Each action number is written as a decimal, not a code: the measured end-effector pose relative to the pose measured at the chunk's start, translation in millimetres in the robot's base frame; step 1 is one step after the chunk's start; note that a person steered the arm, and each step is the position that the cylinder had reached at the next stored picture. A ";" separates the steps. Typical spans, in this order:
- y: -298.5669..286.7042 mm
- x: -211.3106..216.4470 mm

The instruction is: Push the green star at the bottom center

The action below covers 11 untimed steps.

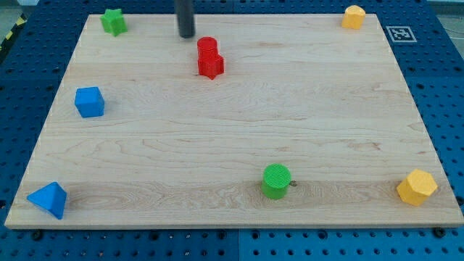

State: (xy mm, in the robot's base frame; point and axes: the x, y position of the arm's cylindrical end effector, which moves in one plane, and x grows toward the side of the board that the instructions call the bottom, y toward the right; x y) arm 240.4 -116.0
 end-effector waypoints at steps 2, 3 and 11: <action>-34.5 9.8; -45.1 71.6; -146.7 -45.2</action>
State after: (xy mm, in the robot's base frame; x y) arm 195.2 -262.8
